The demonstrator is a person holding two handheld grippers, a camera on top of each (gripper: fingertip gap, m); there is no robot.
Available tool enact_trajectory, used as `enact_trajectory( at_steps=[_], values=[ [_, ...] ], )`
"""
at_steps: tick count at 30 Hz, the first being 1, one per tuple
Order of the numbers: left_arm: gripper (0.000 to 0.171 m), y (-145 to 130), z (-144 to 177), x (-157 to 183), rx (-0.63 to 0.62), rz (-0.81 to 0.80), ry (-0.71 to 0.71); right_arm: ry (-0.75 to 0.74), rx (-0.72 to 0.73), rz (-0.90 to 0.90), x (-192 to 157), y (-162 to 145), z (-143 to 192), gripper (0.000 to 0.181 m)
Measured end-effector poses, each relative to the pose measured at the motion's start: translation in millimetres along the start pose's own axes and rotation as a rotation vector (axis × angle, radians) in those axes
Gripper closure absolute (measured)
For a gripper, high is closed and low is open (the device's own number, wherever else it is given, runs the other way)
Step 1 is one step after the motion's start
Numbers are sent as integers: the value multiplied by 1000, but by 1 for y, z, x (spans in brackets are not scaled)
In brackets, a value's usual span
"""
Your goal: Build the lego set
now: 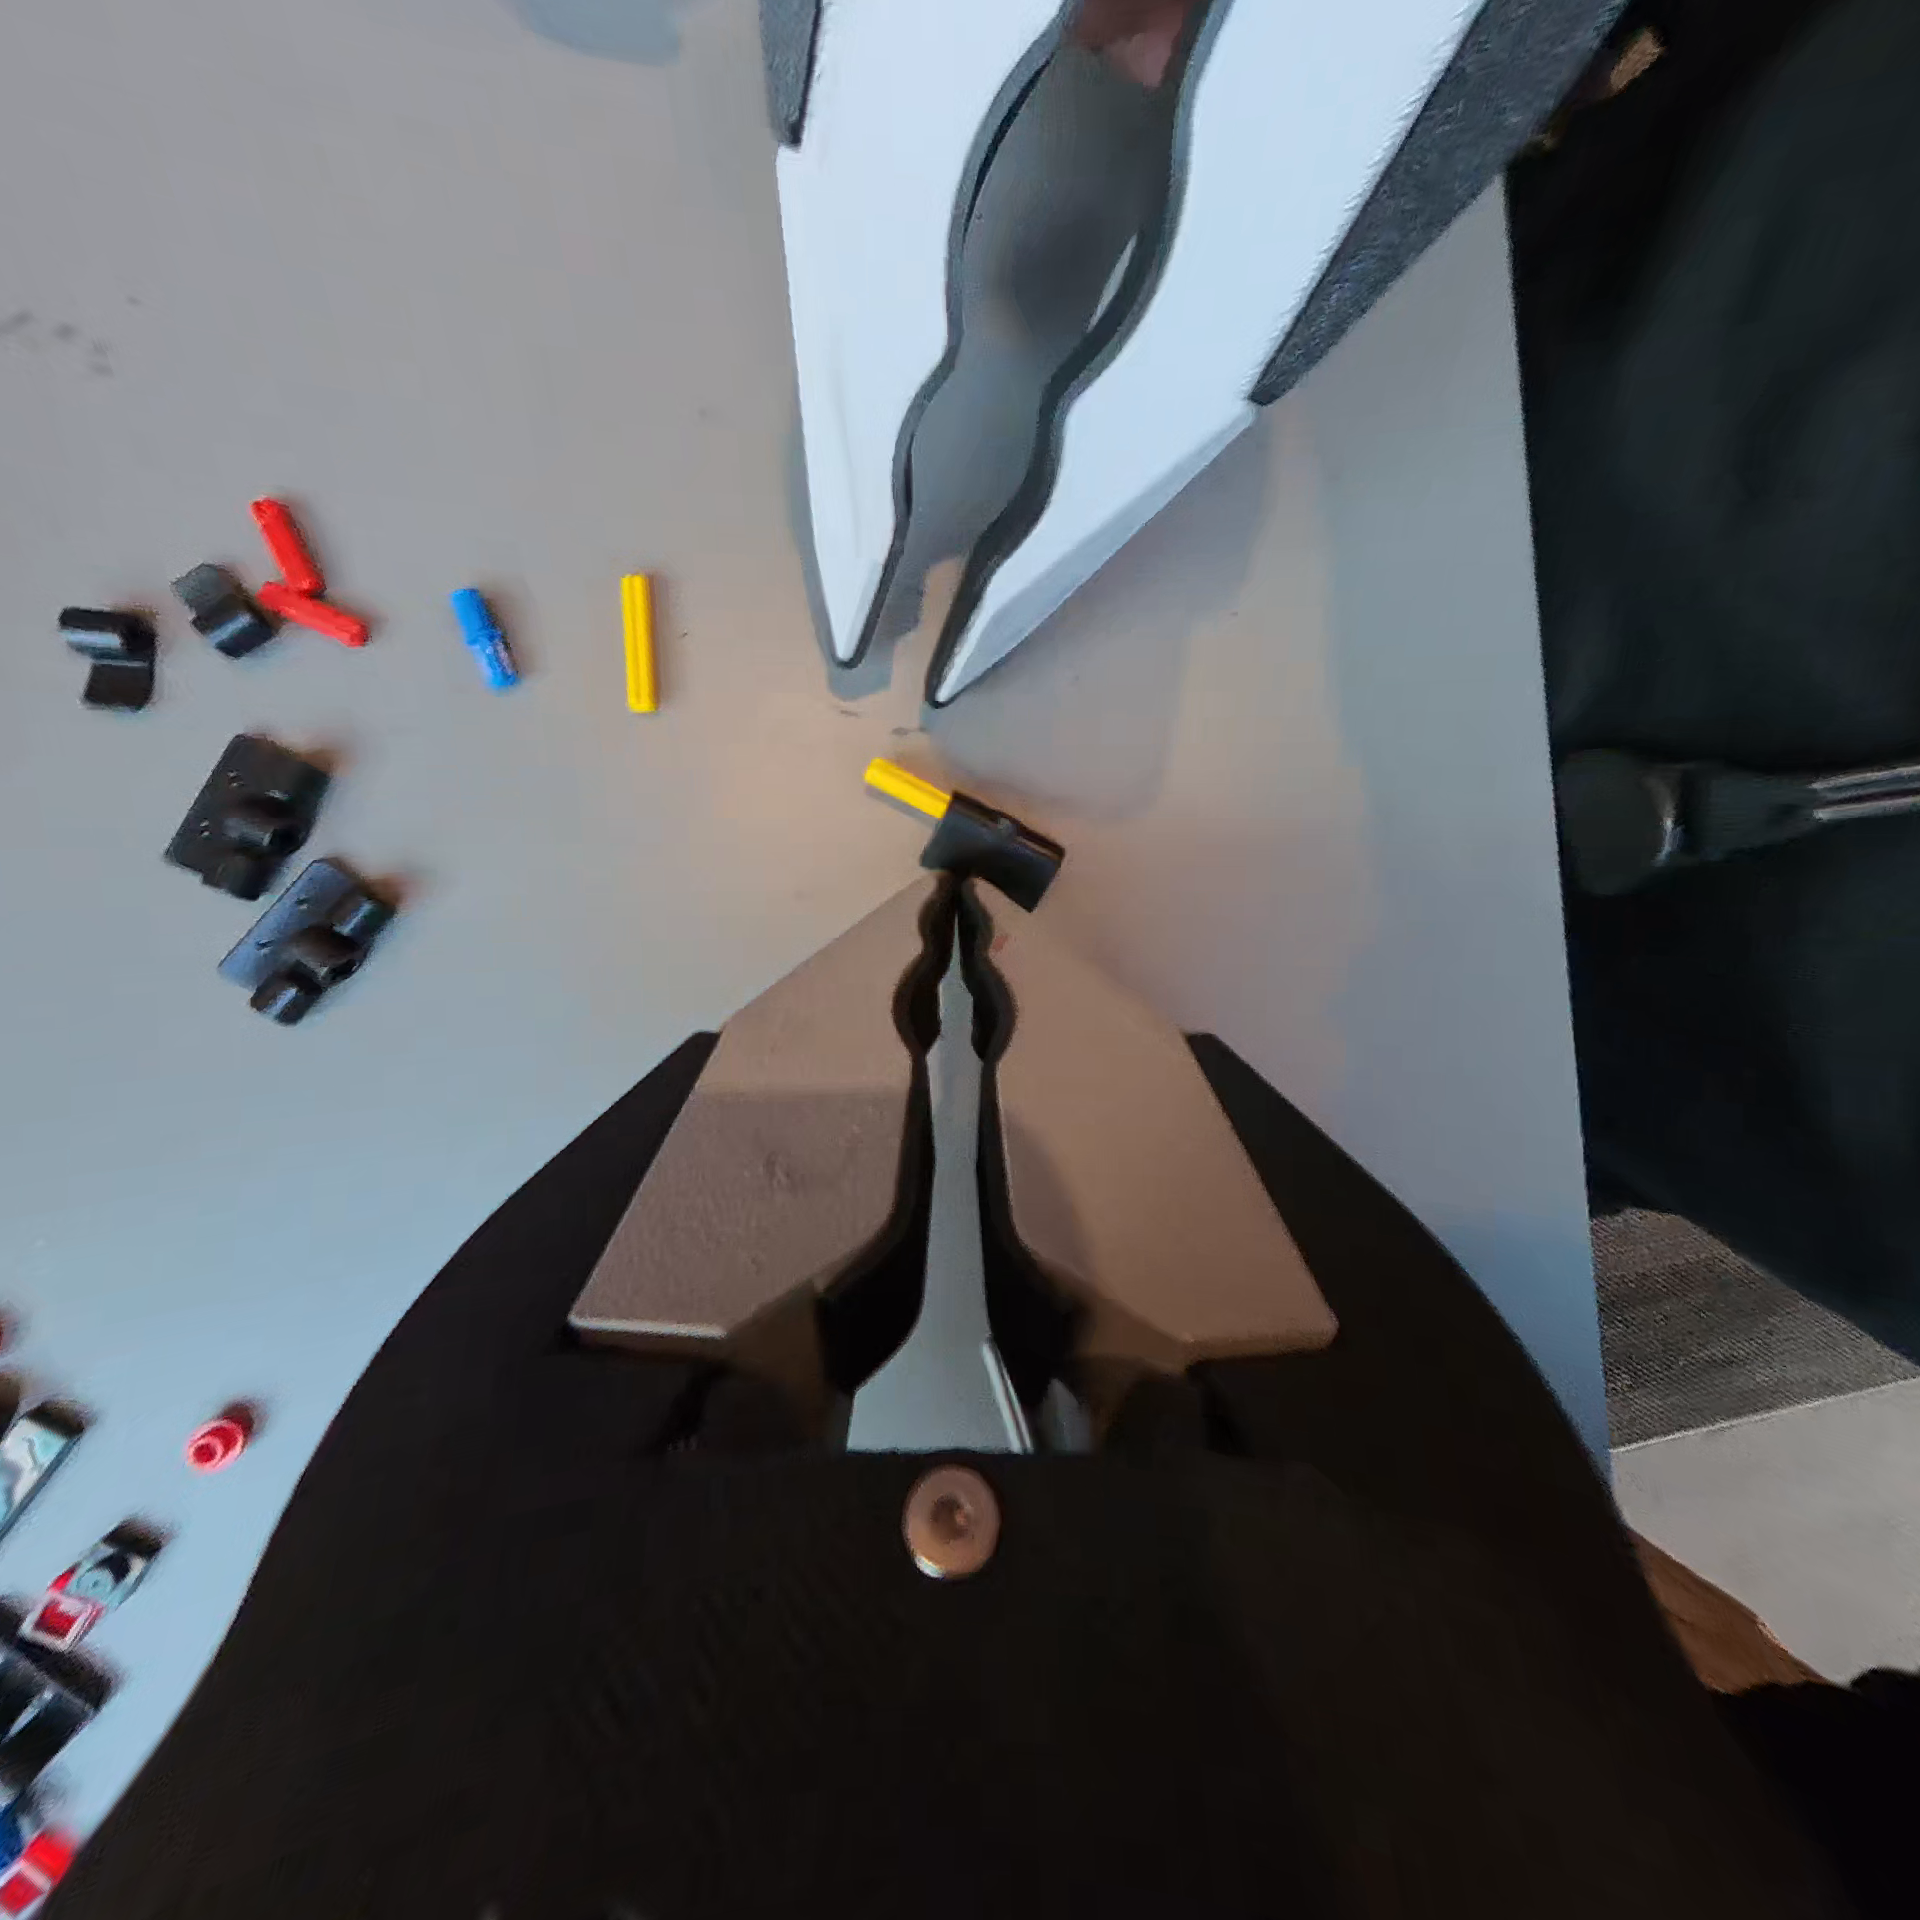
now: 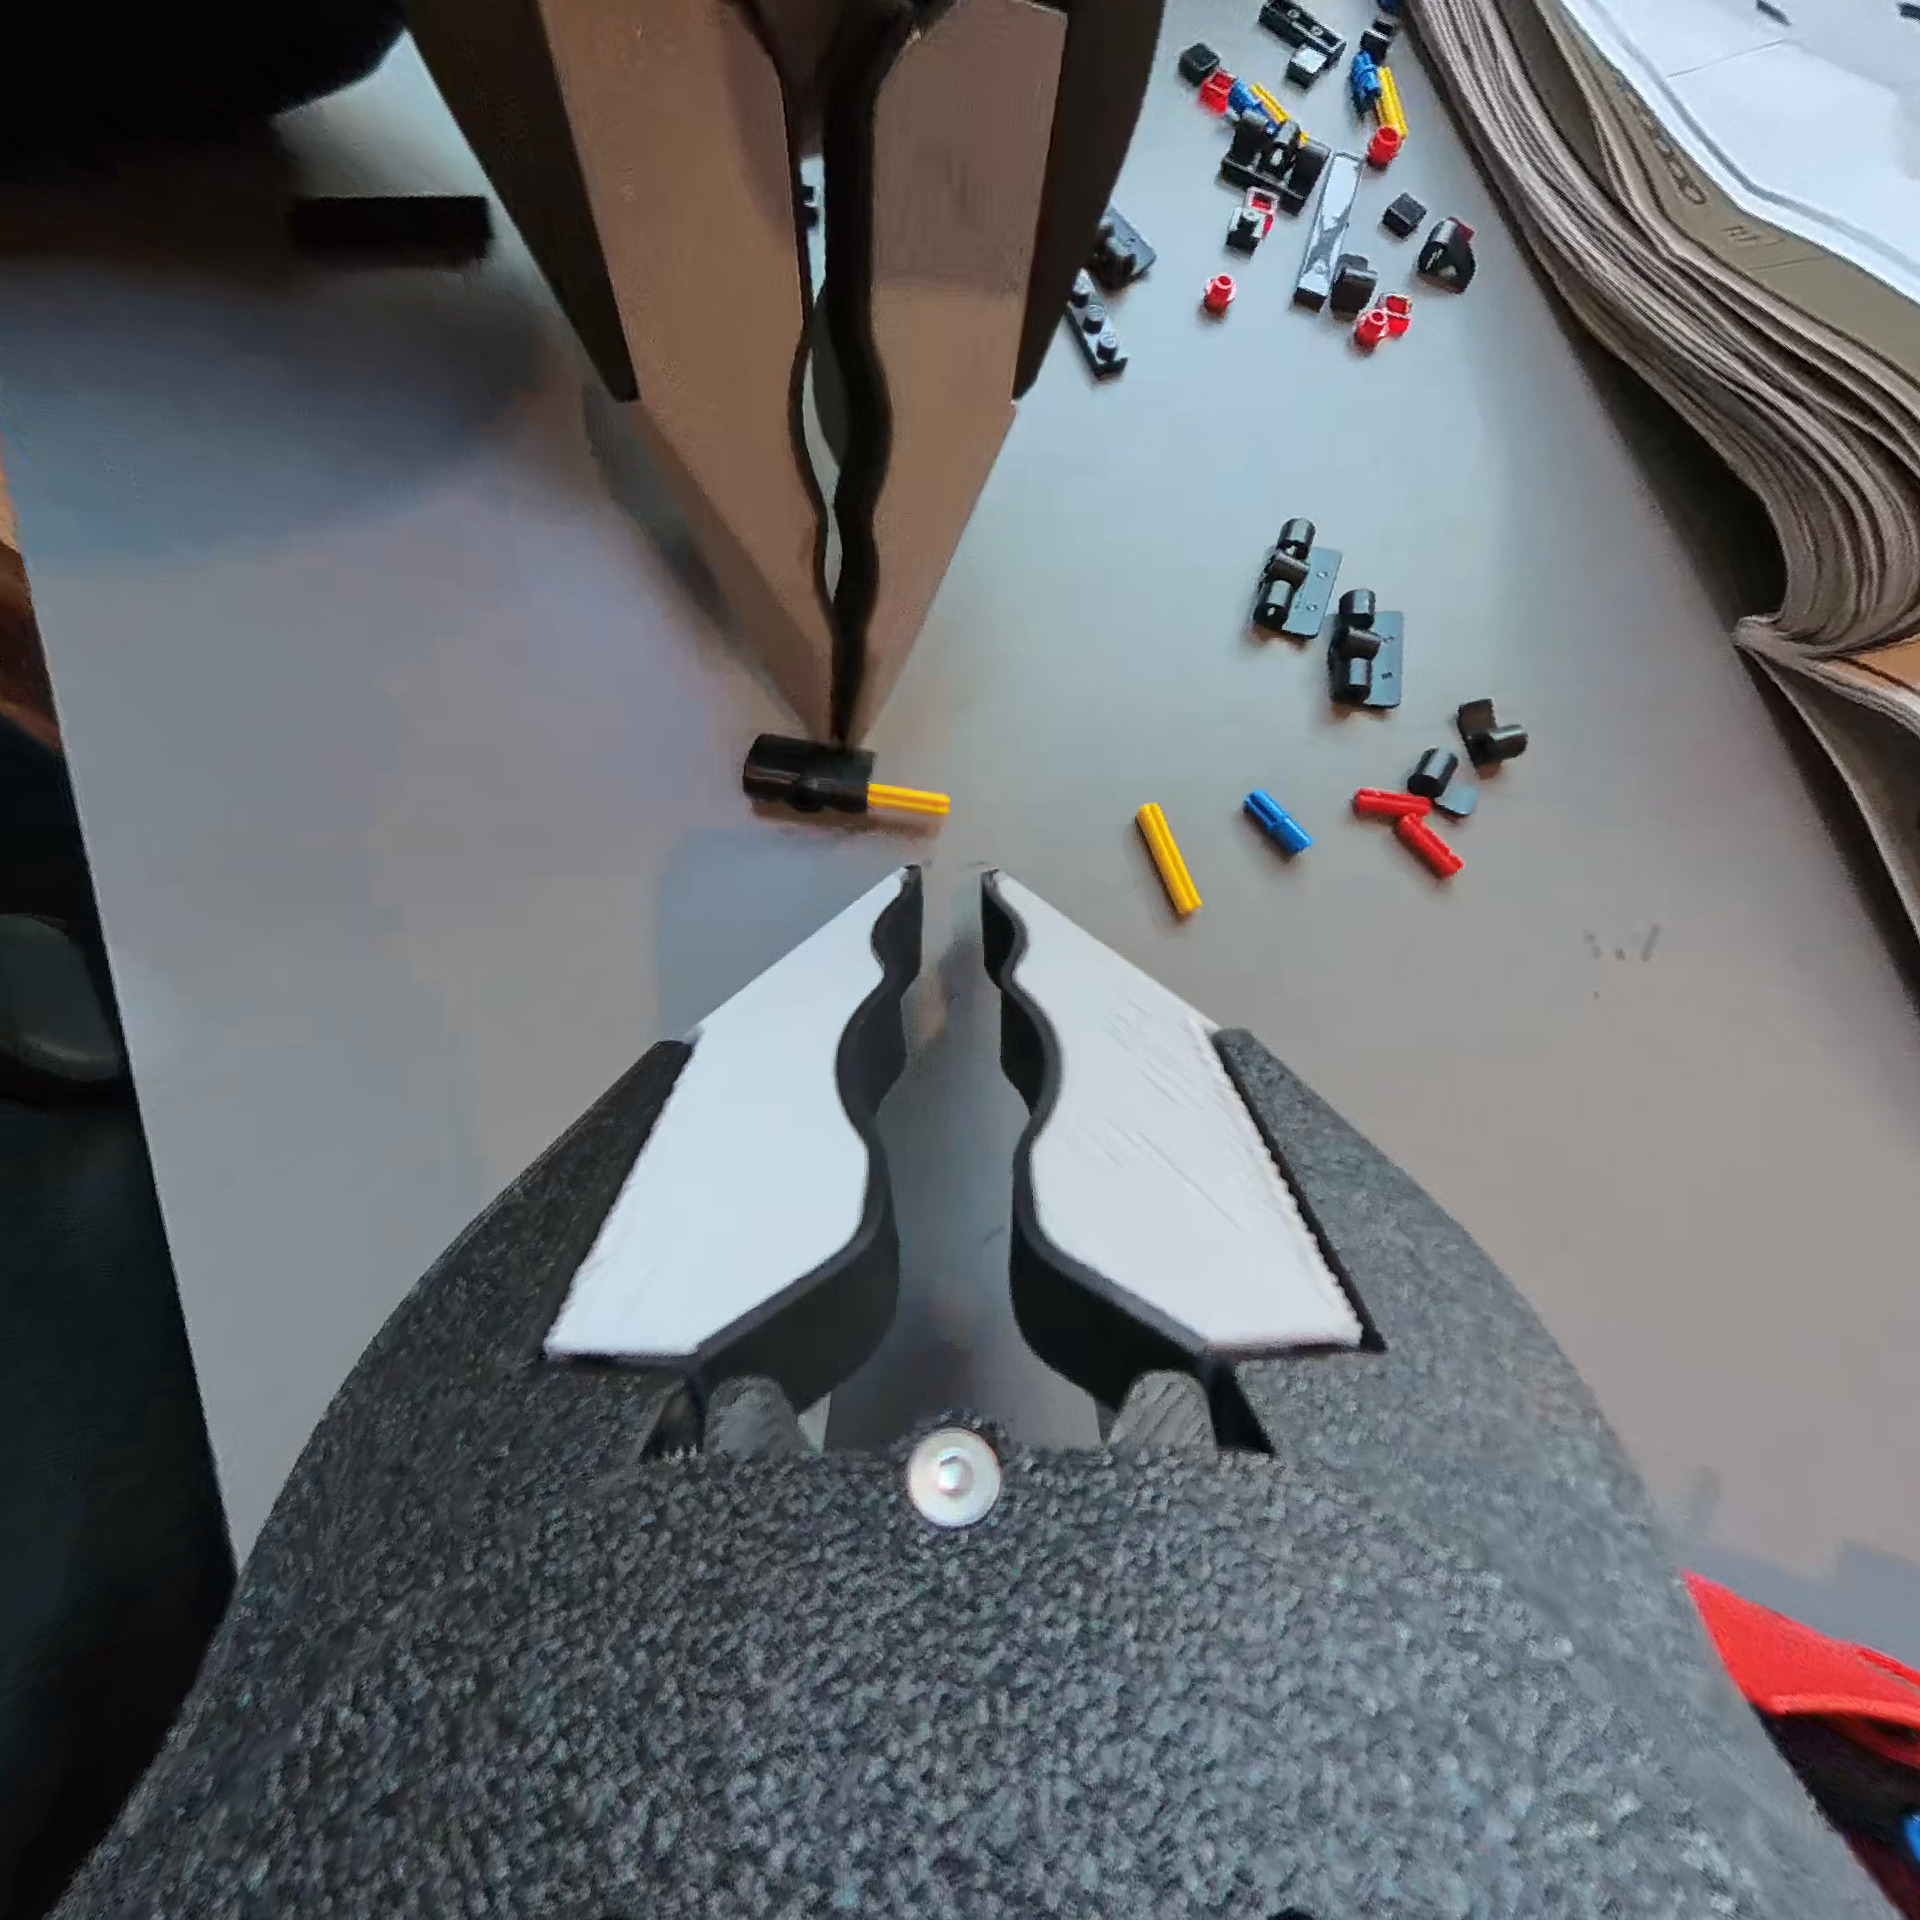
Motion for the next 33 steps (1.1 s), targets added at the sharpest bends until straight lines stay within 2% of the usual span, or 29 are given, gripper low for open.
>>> enact_trajectory(
  at_steps=[2, 8, 14, 18, 27, 33],
  values=[
    [171, 1, -1, 2, 0, -10, -3, 30, -8, 0, -3, 0, -2, 175],
    [171, 4, -4, 2, 17, -5, -3, 50, 3, -46, 1, 4, -10, 171],
    [171, 11, -10, 9, 37, -23, -30, 86, 41, -136, 4, 5, -8, 176],
    [171, 10, -10, 10, 29, -35, -18, 46, 67, -164, 8, 5, -5, 172],
    [171, -3, 6, -14, 7, 0, 117, 36, 49, -83, -5, 5, 1, 153],
    [163, -1, 3, -10, 6, -62, 132, 22, -2, -63, -7, 2, -9, 155]
  ],
)
Point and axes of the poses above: each gripper's, where its closed fingertips meet, z back along the fingers, y out of its top, x = y × z across the jaws, the point moved 7 cm from there along z, back along the fingers, and after that the axes turned 7 degrees about y, right-handed, at the moved point
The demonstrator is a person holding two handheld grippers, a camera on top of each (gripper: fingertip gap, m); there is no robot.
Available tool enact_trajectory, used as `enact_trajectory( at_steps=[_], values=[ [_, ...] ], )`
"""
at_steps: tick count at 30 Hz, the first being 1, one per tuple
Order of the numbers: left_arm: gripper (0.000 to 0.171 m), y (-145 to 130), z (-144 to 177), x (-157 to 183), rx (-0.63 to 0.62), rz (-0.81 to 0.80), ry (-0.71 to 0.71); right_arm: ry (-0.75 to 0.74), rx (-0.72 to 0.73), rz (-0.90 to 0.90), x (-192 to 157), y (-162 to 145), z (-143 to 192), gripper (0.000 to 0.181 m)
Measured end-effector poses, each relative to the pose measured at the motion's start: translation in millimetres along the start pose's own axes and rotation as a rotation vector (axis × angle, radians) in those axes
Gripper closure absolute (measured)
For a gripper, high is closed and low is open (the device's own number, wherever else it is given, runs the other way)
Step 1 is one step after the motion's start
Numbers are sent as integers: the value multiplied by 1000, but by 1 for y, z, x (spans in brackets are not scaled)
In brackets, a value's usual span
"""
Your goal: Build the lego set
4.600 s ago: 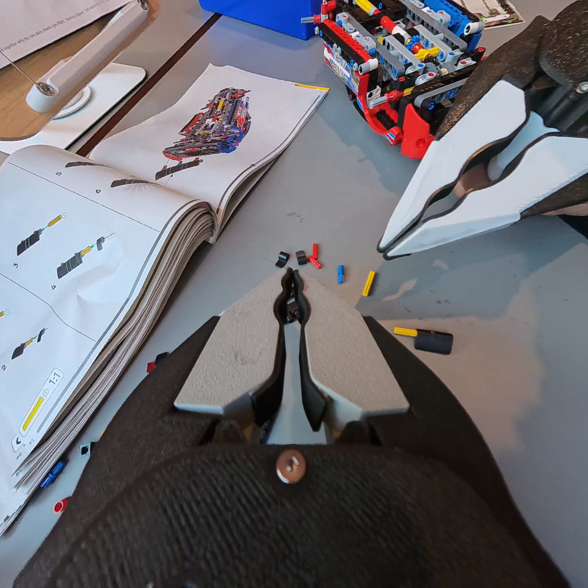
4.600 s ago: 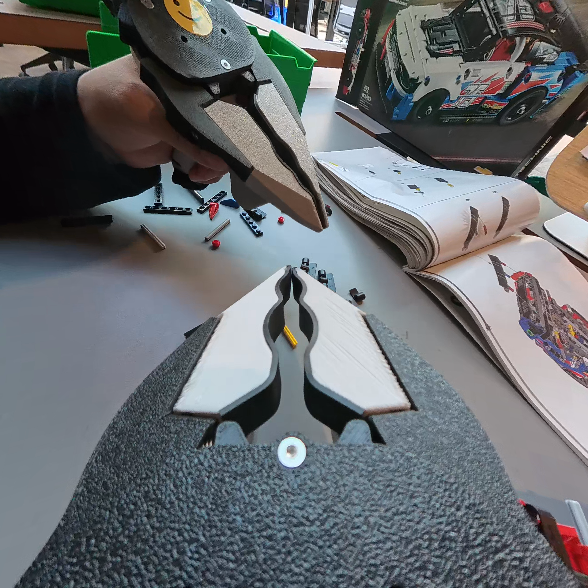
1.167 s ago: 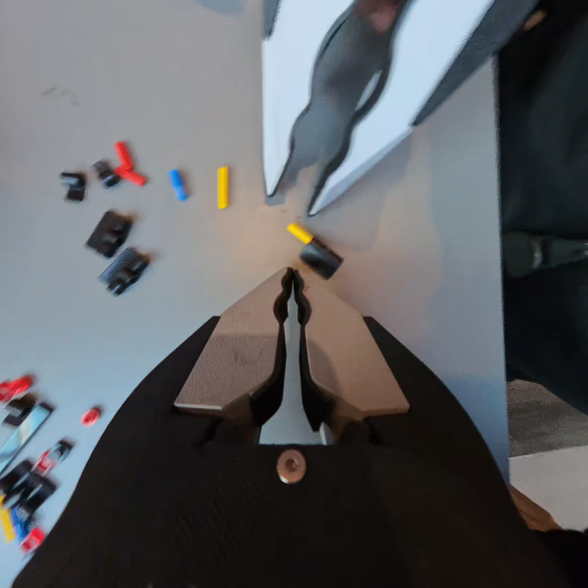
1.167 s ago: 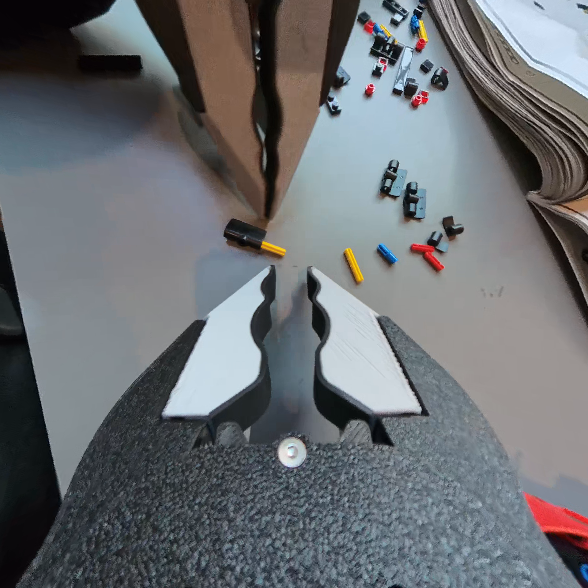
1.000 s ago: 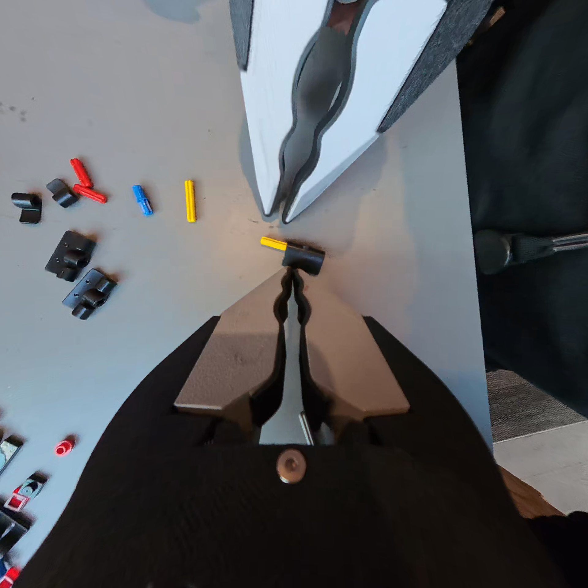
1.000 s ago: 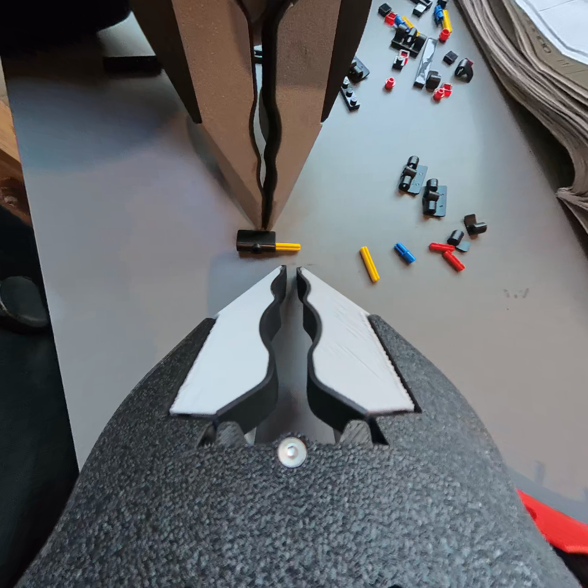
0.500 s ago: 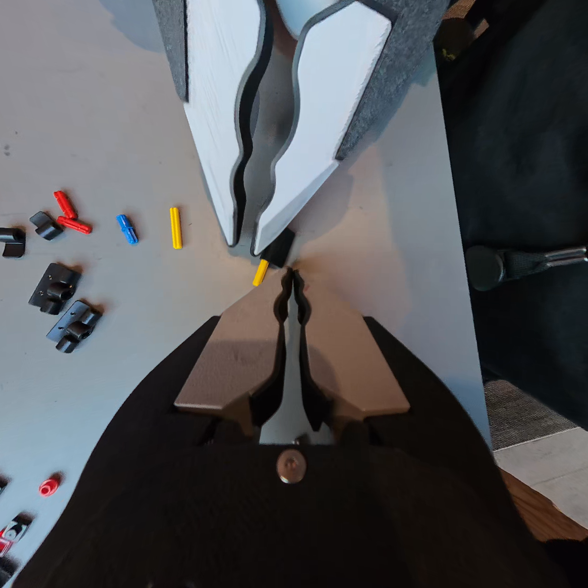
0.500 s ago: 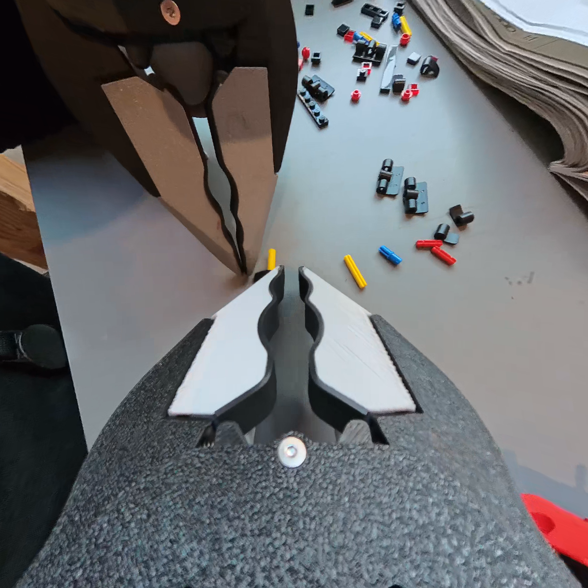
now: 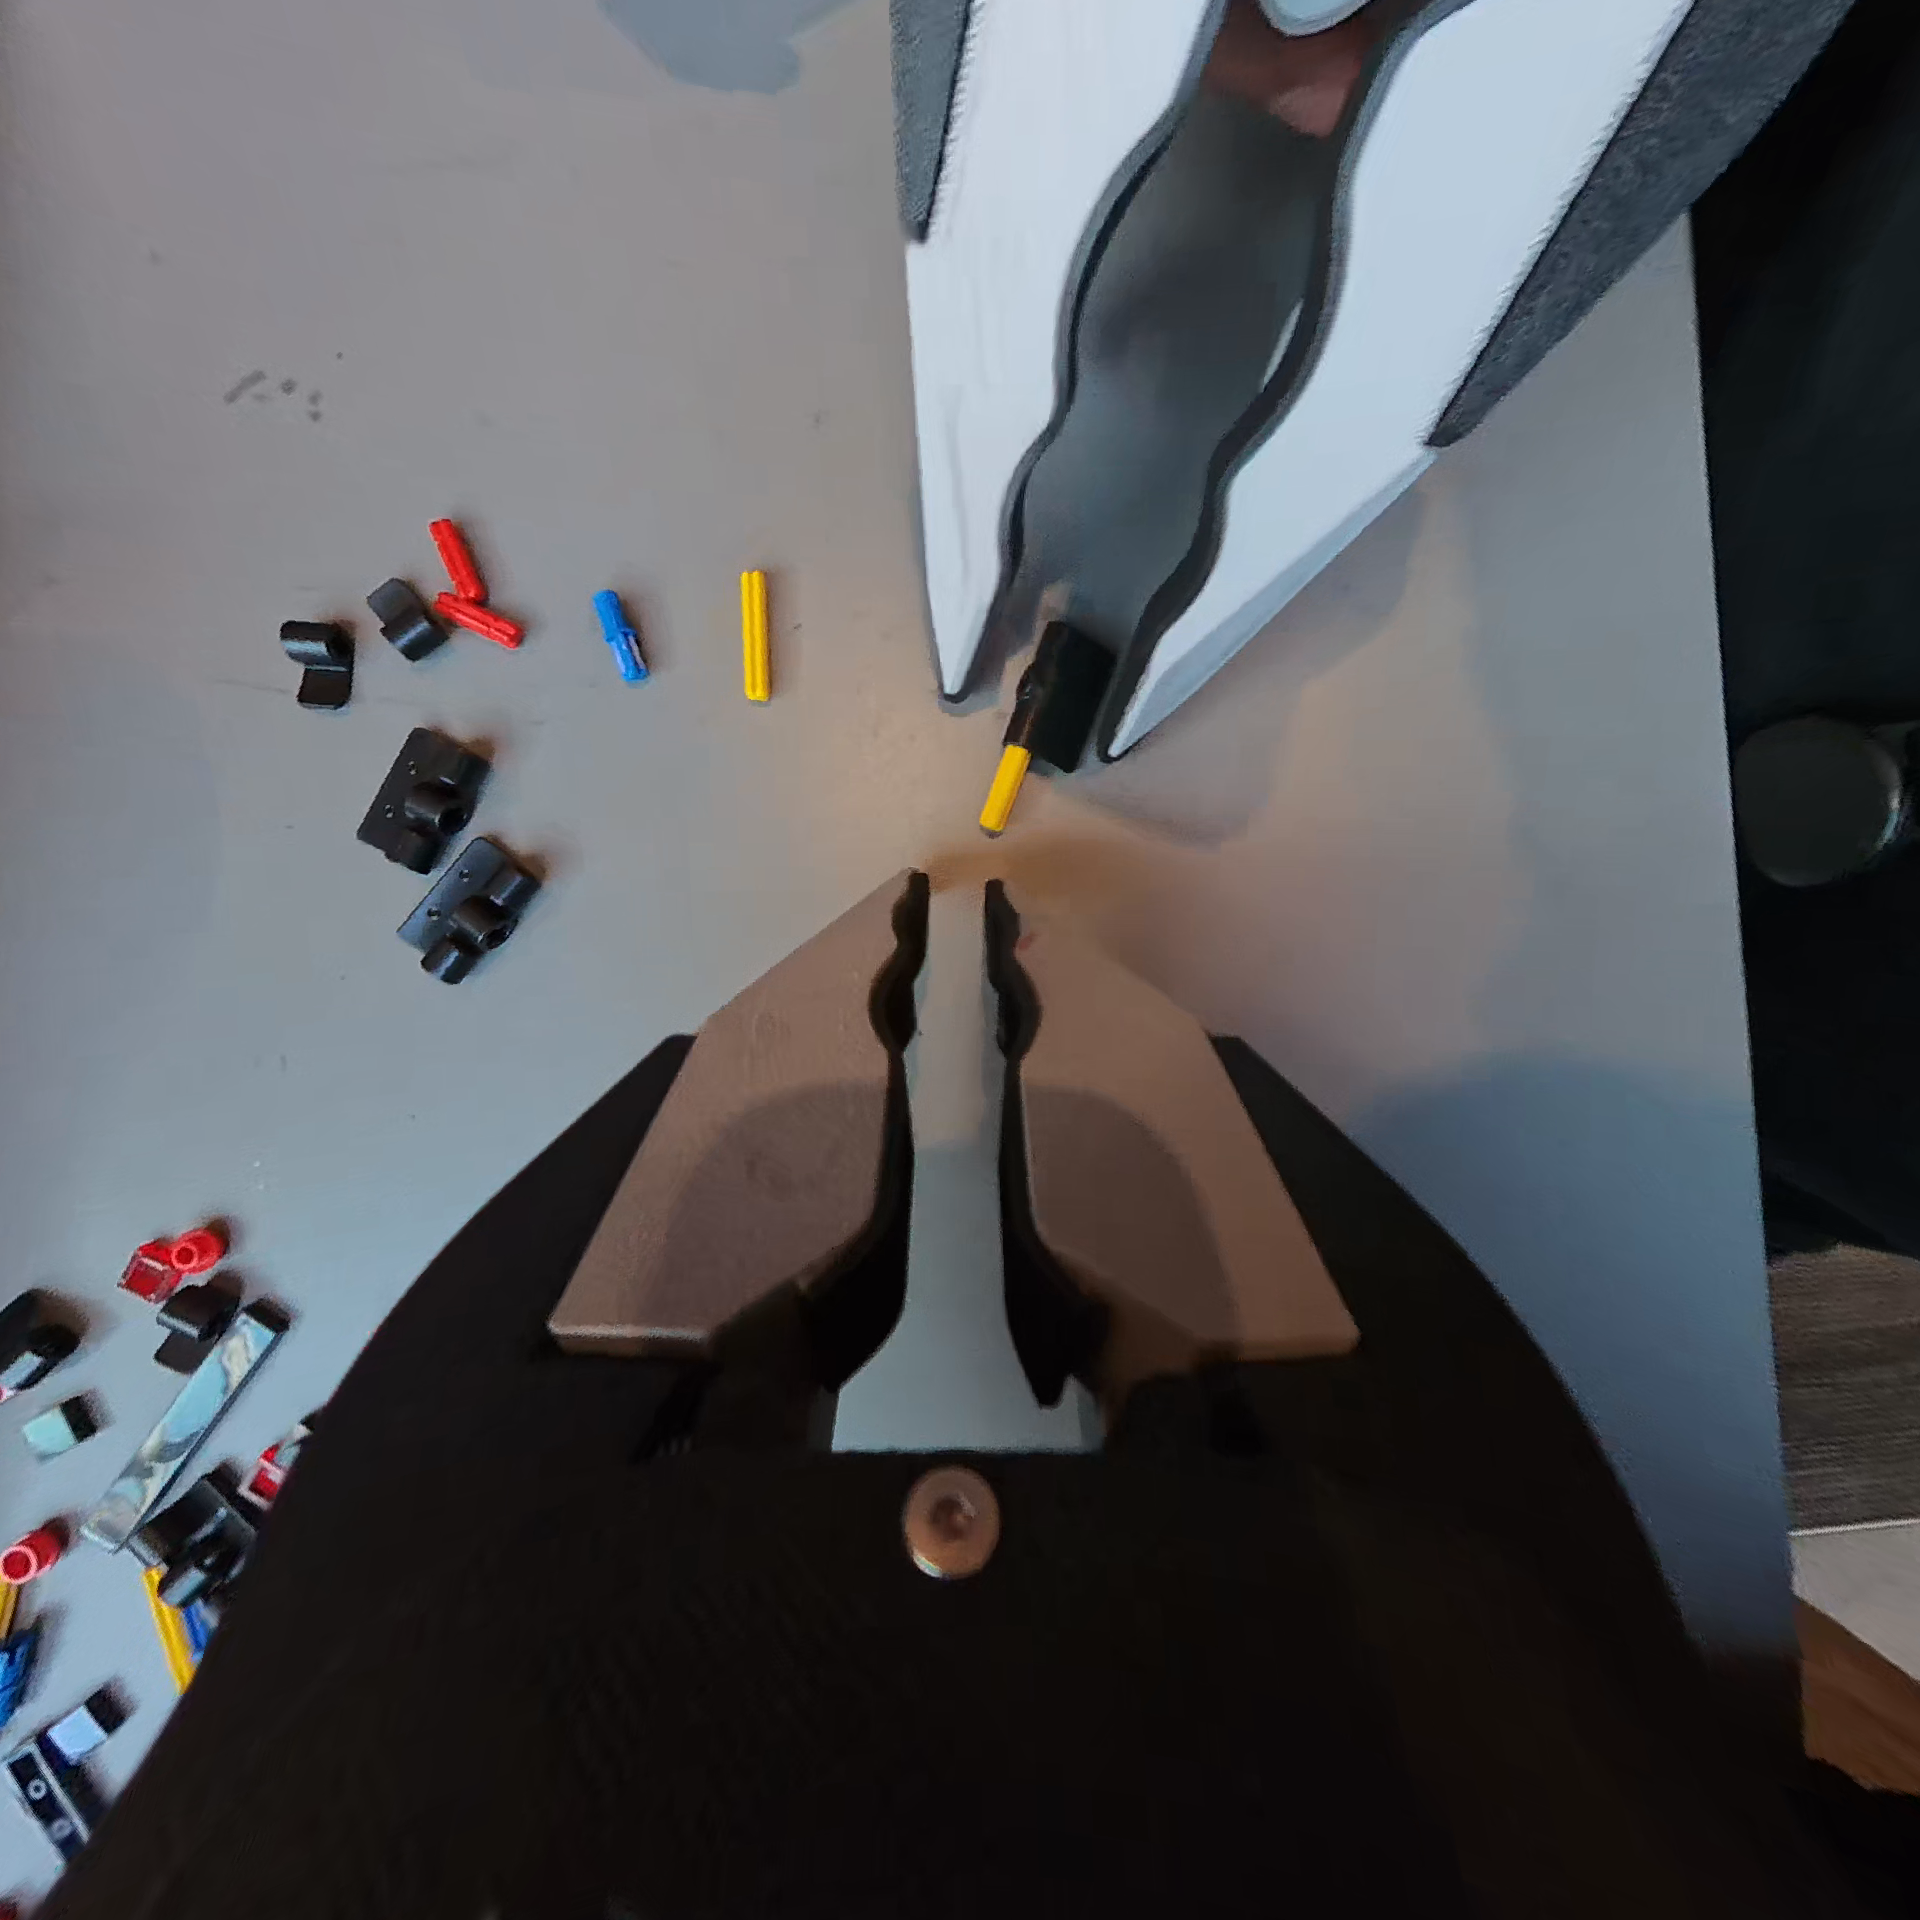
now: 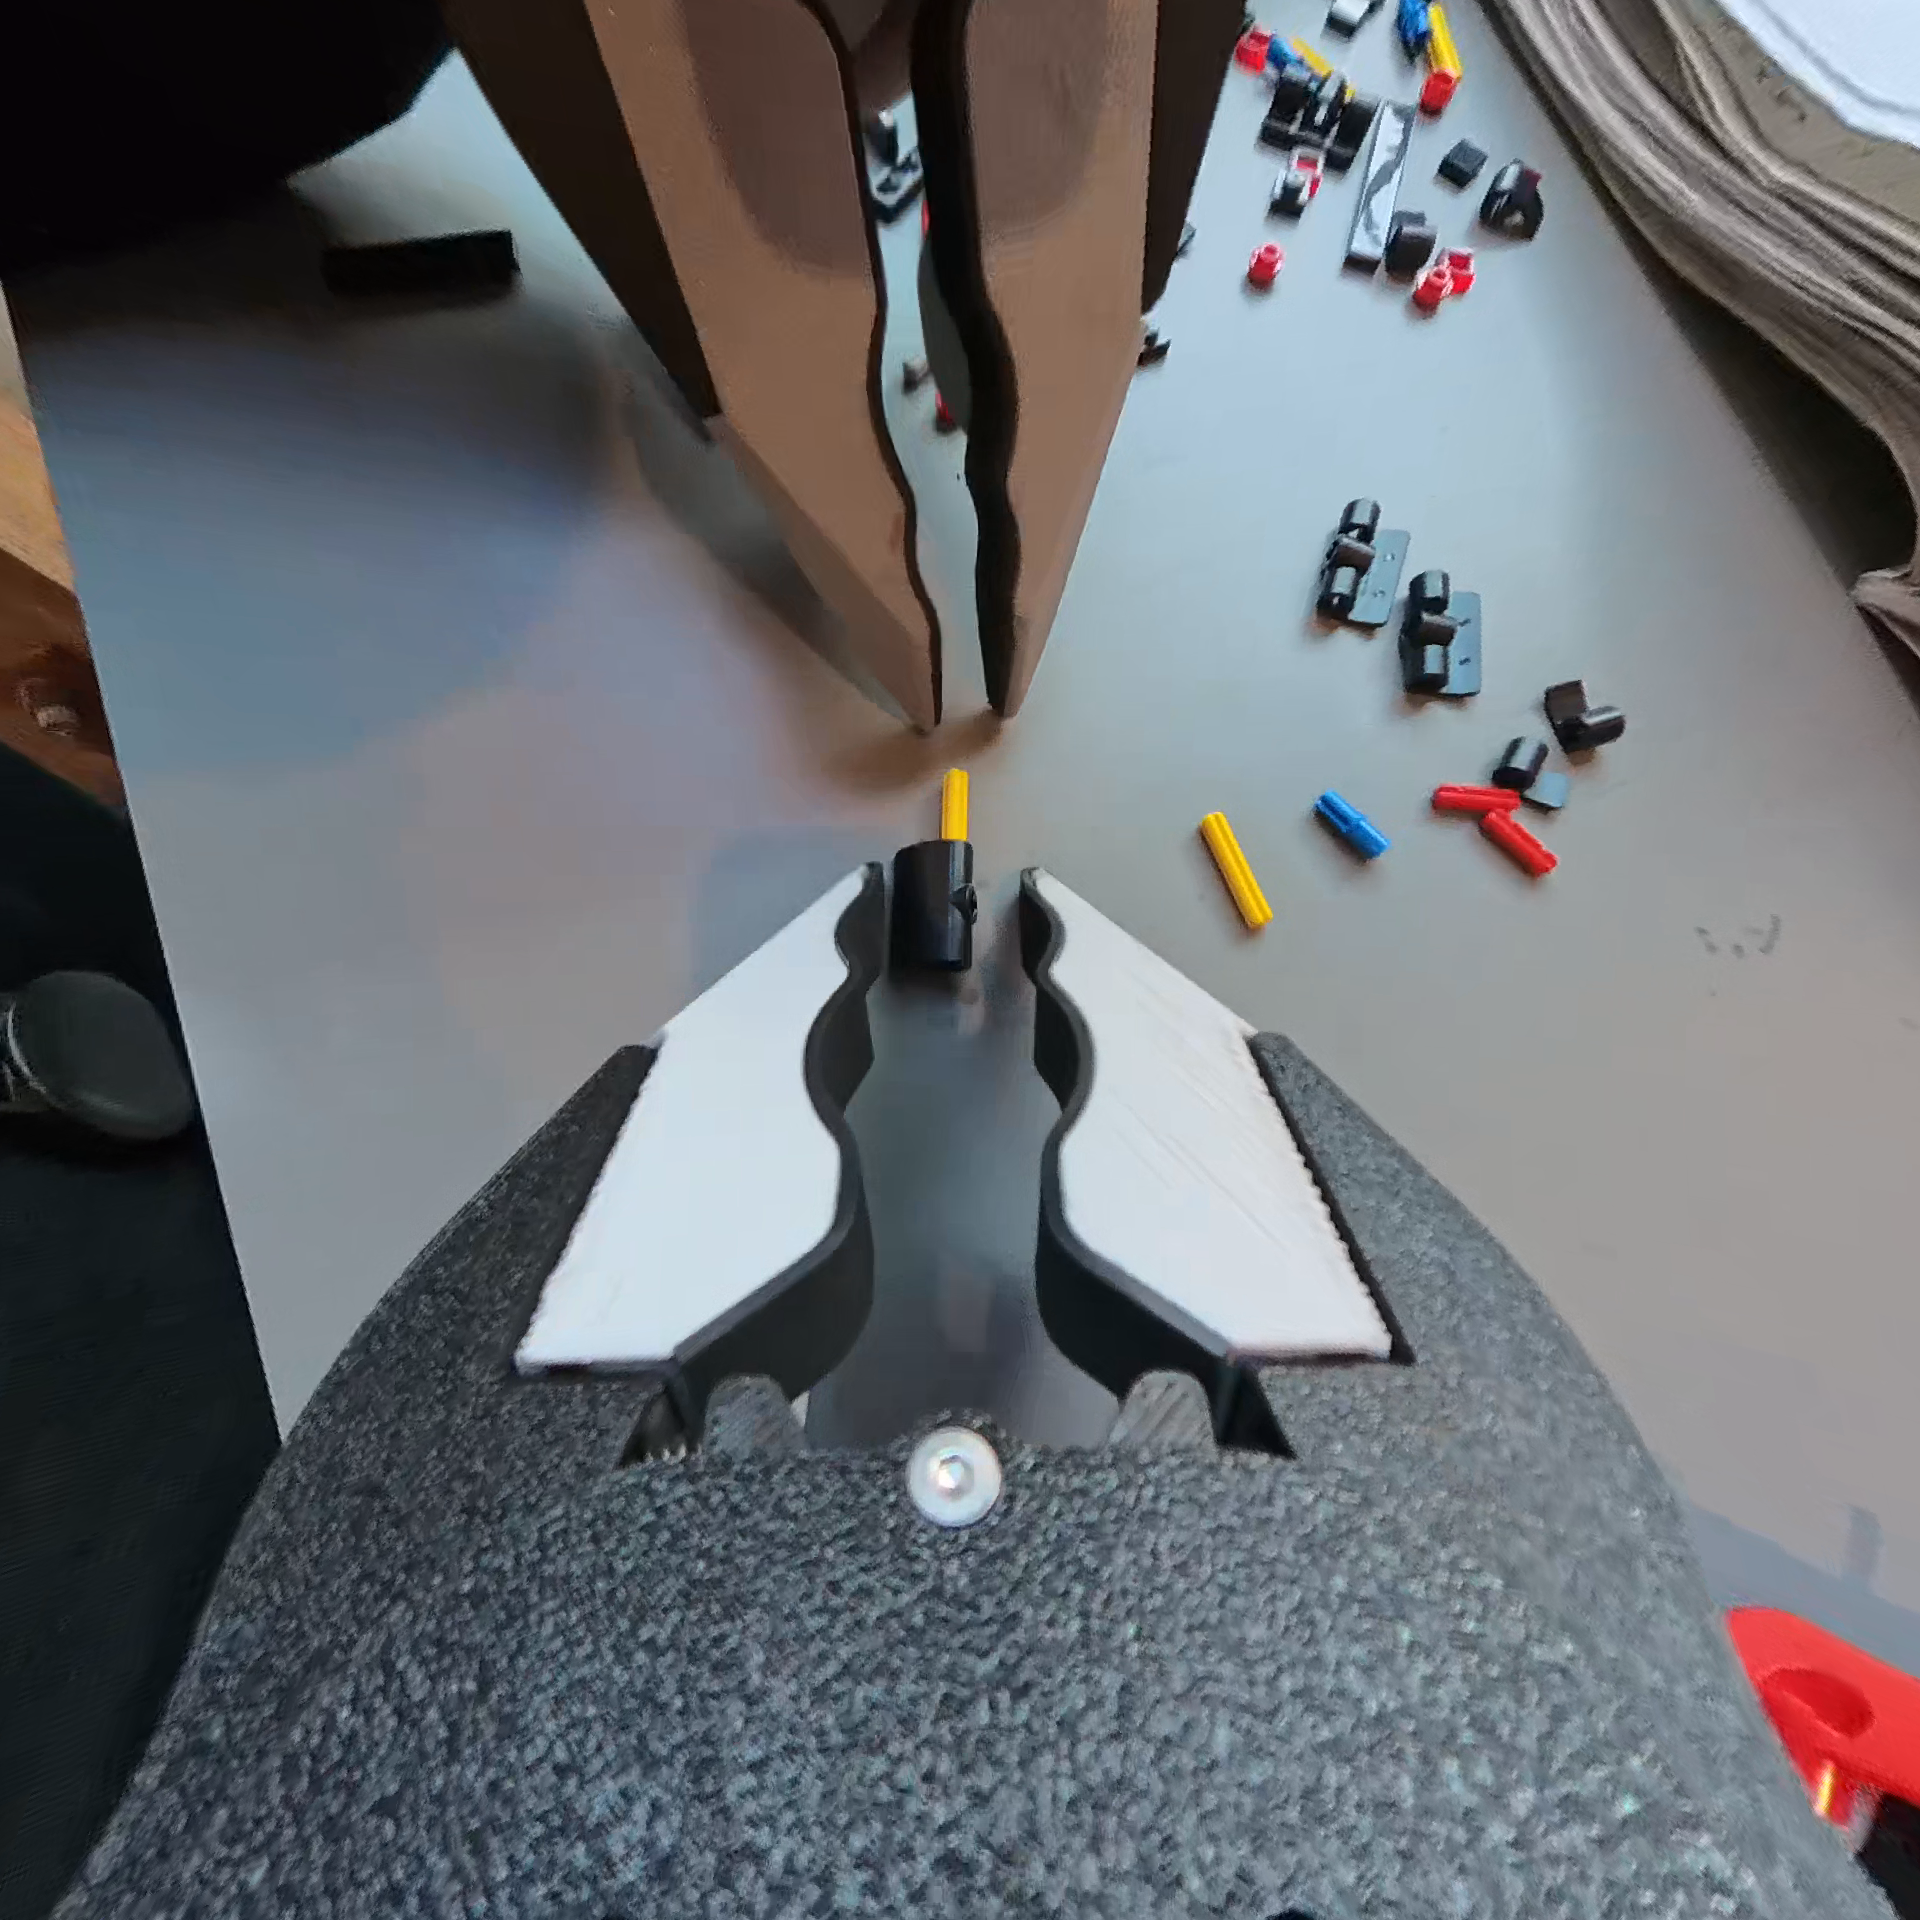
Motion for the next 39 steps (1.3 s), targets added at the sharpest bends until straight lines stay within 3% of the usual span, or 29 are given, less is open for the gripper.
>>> enact_trajectory(
  at_steps=[17, 23, 27, 33, 39],
  values=[
    [169, 10, -7, 12, 31, -121, 20, 39, 2, 48, 0, 2, -2, 165],
    [169, -3, 3, 4, -9, -97, 26, -56, 8, 54, 10, 8, 12, 163],
    [158, -7, 8, 2, -16, -99, 36, -132, -85, 93, 27, 15, 20, 165],
    [154, 7, 2, 9, 50, -109, 10, -140, -283, 191, 44, 18, 13, 165],
    [158, 11, -7, 18, 44, -141, -15, -52, -333, 180, 48, 19, 3, 173]
  ],
)
Point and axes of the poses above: each gripper's, where its closed fingertips meet, z back along the fingers, y out of its top, x = y × z across the jaws, the point moved 7 cm from there along z, back along the fingers, and after that the axes turned 7 degrees about y, right-handed, at the moved point
